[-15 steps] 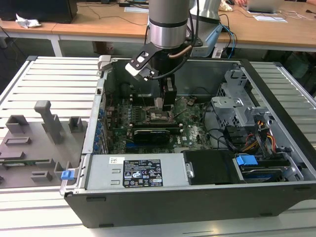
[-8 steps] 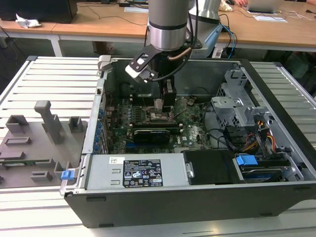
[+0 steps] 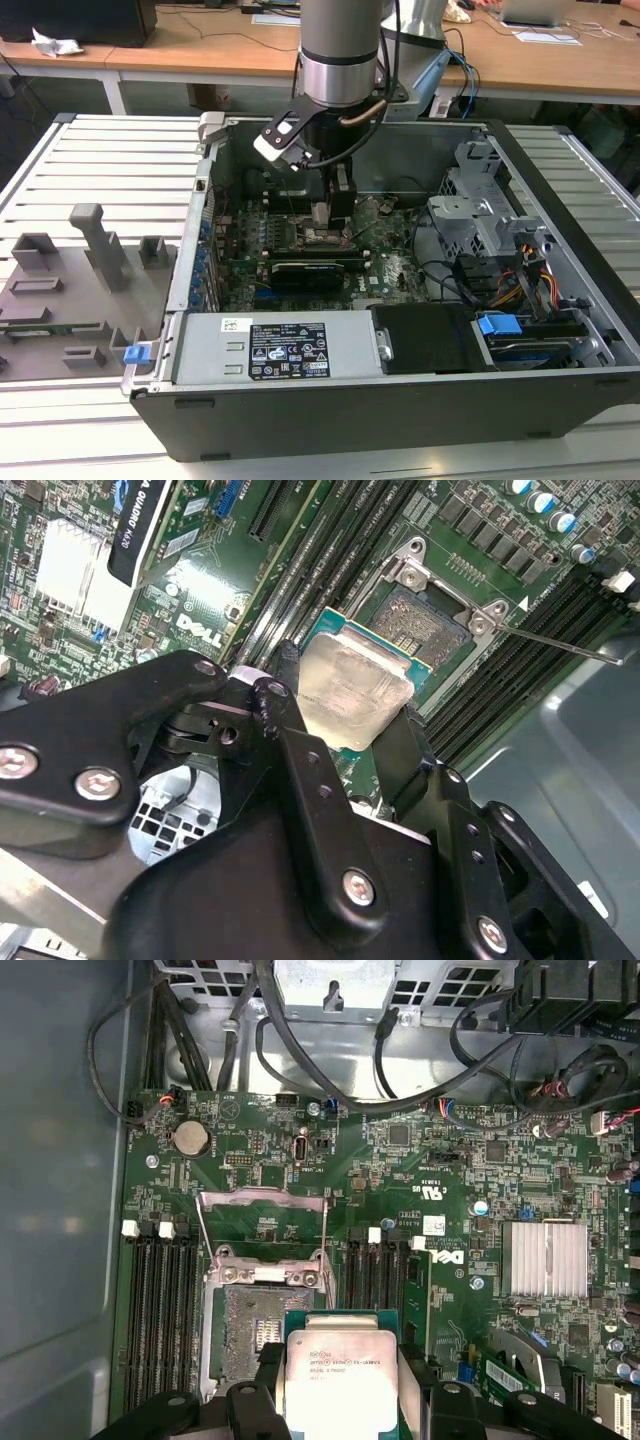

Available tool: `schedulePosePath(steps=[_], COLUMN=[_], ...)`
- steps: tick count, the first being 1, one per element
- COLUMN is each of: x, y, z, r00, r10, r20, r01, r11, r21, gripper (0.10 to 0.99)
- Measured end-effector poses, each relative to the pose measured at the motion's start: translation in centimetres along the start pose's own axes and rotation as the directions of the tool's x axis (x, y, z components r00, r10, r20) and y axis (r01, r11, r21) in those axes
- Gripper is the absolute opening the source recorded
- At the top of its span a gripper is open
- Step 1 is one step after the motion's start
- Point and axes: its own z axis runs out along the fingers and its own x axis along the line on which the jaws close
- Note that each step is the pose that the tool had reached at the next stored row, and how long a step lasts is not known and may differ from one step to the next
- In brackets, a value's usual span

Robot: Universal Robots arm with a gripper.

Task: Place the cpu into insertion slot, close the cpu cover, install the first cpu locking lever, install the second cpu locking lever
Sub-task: 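Place the cpu into insertion slot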

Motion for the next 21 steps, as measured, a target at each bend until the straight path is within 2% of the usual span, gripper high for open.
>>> schedulePosePath(steps=[15, 21], x=[0.02, 0.48], y=[-0.29, -0.35], z=[1.03, 1.44], r00=[1.0, 1.0], r10=[0.0, 0.006], r20=[0.0, 0.0009], r01=[0.0, -0.006], r11=[1.0, 1.0], r21=[0.0, 0.0], gripper=[0.537, 0.537])
